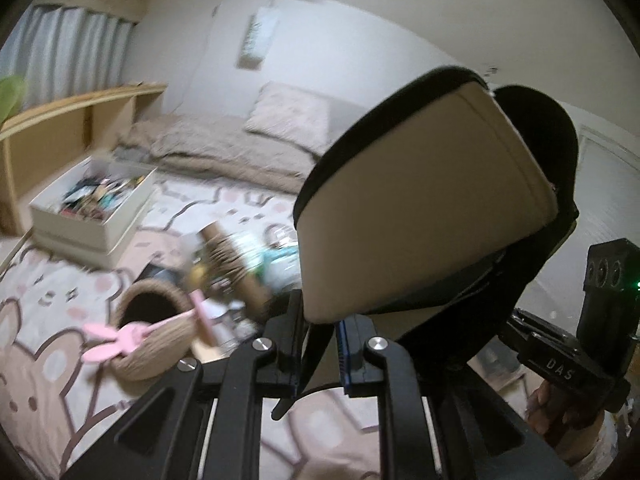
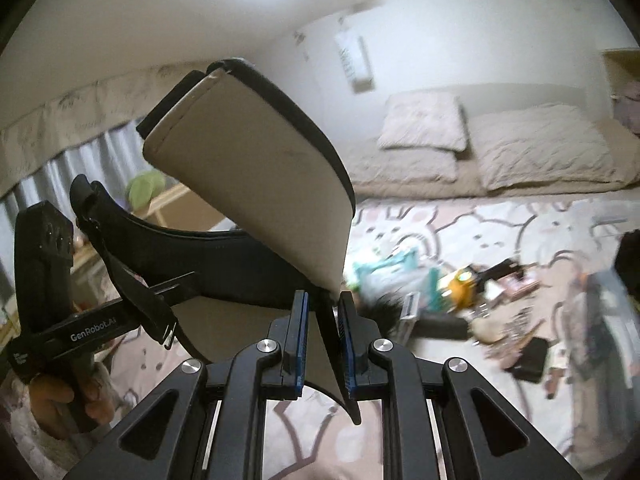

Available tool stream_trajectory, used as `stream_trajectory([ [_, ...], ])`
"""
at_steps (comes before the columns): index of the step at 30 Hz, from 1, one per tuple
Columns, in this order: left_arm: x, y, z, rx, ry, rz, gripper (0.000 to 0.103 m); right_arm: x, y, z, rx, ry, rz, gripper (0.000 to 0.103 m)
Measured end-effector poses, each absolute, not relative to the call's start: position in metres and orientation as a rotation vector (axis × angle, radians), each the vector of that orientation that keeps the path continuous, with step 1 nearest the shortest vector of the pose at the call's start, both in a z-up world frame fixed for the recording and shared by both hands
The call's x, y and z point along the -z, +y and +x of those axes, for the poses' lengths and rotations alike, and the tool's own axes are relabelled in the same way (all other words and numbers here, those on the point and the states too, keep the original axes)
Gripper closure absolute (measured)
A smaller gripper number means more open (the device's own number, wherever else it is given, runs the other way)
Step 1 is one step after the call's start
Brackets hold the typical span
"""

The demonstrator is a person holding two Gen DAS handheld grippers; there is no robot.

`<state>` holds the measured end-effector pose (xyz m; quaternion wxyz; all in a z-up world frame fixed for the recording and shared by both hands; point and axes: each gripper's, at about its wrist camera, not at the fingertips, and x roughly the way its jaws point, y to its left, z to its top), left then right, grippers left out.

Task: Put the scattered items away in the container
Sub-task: 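Lift the sun visor with both tools and carry it toward the clear bin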

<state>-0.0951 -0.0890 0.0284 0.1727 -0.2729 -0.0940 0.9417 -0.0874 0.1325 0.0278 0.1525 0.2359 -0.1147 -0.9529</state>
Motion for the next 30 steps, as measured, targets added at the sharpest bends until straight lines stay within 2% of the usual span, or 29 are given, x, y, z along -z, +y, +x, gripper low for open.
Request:
stream_trajectory([
  [17,-0.109,0.092,-0.105,-2.398,-0.209,-0.565,0.088,-0.096,0.289,-0.044,3.052,-0.286,0.520,0.087],
  [30,-0.106,0.214,-0.146,-2.225,-0.219,-0.636,0.088,-0.089,0.385,-0.047,3.184,-0.308,0.640,0.087],
])
